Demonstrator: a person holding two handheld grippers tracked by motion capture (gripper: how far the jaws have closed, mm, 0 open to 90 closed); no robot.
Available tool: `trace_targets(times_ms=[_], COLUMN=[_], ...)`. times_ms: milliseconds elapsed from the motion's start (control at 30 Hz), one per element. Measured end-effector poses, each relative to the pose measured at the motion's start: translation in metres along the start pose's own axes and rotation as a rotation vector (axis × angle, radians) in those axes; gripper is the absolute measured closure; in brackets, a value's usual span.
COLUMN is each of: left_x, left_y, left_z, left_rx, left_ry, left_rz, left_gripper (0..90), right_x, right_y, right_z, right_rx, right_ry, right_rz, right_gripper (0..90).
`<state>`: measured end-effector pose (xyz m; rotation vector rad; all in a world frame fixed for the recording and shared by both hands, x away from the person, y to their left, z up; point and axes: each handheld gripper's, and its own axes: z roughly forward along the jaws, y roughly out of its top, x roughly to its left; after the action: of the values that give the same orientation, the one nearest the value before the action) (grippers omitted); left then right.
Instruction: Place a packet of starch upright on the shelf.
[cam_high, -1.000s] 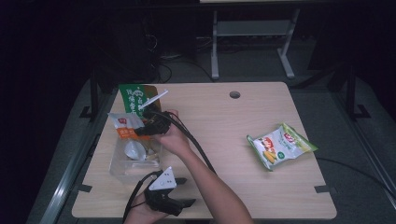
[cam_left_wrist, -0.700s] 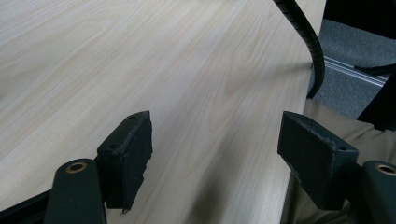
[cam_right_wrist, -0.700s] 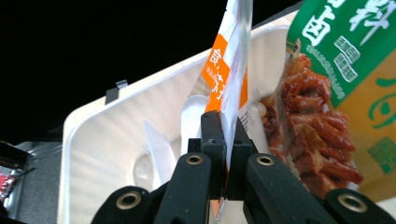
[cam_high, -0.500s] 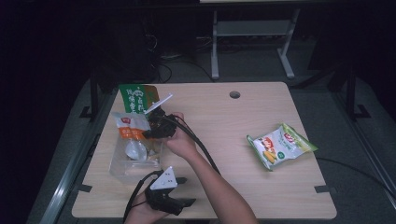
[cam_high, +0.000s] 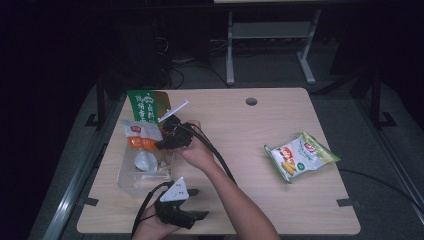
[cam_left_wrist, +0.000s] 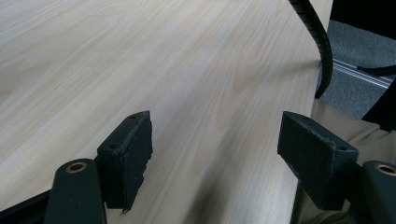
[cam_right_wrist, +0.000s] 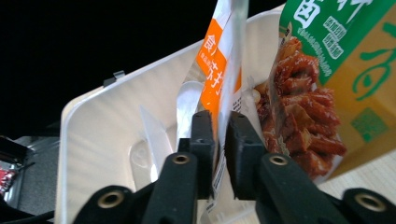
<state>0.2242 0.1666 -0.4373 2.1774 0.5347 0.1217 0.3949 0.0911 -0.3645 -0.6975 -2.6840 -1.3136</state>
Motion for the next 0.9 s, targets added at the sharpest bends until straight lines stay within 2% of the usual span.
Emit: trace_targets(times_ms=[100,267,333,367,600,633,800,900], left_x=[0.001,0.002,0.003,0.003,0.003,0.003,0.003,0.003], left_y=[0.0,0.0,0.0,0.0,0.0,0.0,0.0,0.0], left_z=[-0.001,0.0,0.0,0.0,0.002,0.002,0.003,0.002], left_rx=[-0.001,-0.002,0.008,0.009,0.018,0.02,0.014,0.017], left_ry=[0.003,0.006,0.007,0.006,0.005,0.005,0.005,0.012], left_rz=[0.001,-0.003,0.008,0.007,0.013,0.013,0.008,0.018], left_gripper=[26.1,26.1,26.0,26.0,26.0,26.0,26.0,26.0], right_x=[-0.001,-0.002,-0.001,-0.002,-0.002,-0.004,-0.005,-0.008], right_y=[-0.003,-0.01,-0.013,-0.014,-0.024,-0.026,-0.033,-0.044], right_z=[-0.012,-0.027,-0.034,-0.037,-0.057,-0.059,-0.069,-0.081], right_rx=[-0.01,-0.022,-0.026,-0.032,-0.036,-0.038,-0.036,-0.031], right_ry=[0.017,0.019,0.04,0.046,0.036,0.033,0.029,0.014], right_rz=[0.02,-0.002,0.02,0.013,0.009,-0.007,0.017,0.026], right_gripper=[75.8,72.1,71.4,70.9,69.7,69.6,68.4,65.5])
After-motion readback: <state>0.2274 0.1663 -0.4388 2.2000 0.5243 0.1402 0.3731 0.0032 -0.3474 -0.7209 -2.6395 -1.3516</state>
